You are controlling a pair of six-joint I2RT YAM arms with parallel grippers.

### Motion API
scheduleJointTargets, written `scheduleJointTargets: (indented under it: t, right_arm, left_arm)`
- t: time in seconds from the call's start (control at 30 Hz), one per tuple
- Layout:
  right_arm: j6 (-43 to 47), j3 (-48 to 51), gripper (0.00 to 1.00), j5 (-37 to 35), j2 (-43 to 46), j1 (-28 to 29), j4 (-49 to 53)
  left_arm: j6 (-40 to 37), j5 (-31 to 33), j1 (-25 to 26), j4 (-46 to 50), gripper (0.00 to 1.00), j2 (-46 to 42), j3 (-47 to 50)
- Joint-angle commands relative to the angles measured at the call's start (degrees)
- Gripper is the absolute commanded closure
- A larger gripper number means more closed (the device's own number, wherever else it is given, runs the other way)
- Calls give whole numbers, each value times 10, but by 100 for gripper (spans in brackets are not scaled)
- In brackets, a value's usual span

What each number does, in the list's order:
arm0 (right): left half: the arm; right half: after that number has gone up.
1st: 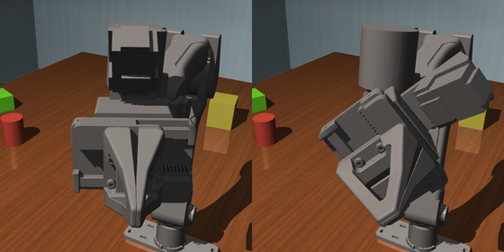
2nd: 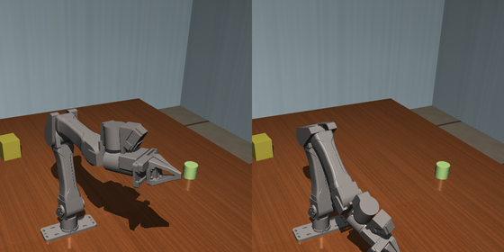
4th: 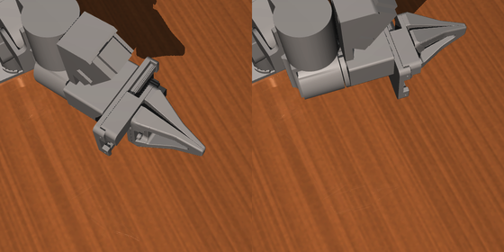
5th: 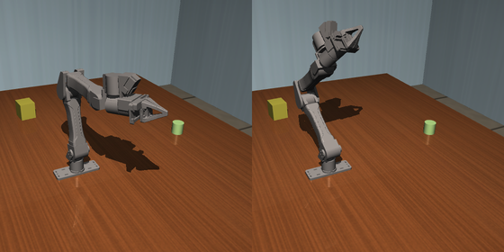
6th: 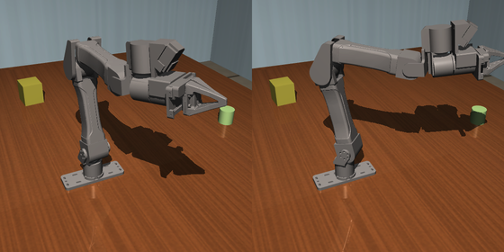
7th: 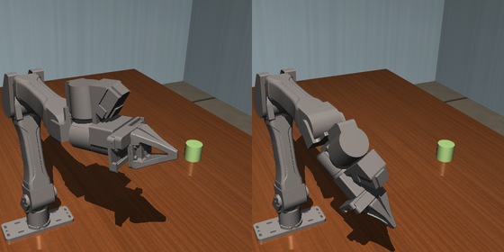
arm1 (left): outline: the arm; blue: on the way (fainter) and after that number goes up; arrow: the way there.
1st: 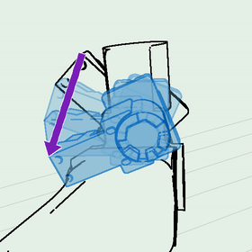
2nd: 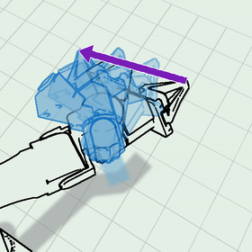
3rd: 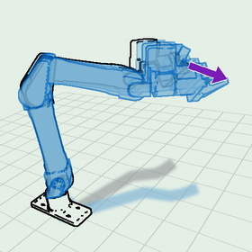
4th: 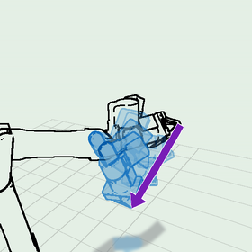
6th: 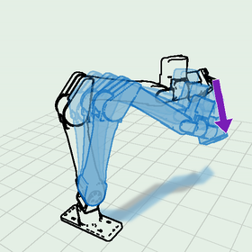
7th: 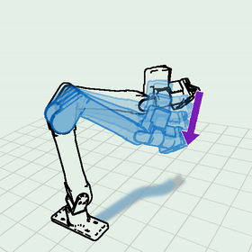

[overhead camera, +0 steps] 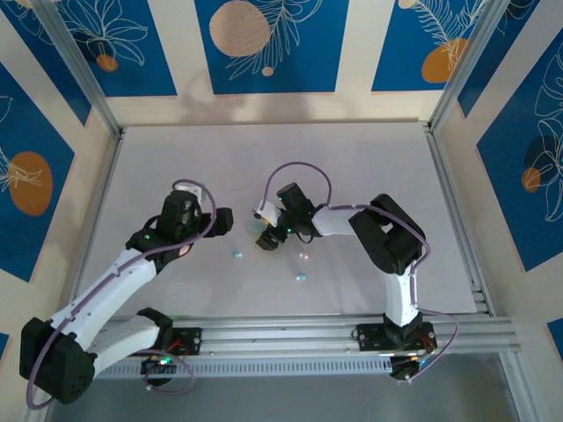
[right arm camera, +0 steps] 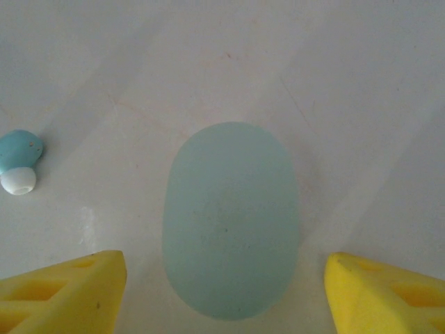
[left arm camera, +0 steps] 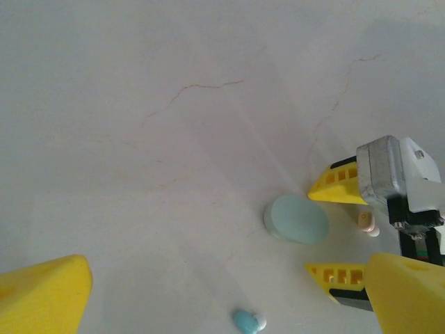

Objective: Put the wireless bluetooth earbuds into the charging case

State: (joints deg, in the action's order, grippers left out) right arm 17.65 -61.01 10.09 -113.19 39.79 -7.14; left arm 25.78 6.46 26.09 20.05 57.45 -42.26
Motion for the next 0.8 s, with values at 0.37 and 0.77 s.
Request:
scheduleJointTargets:
  t: [0.37, 0.77]
  right_arm:
    - [29, -39, 53, -28, -47, 23, 22]
    - [-12, 41, 70, 10, 112, 21, -48]
  left_arm:
    - [17, 17, -12, 8, 0, -6, 6]
    - [69, -54, -30, -16, 2, -19, 11]
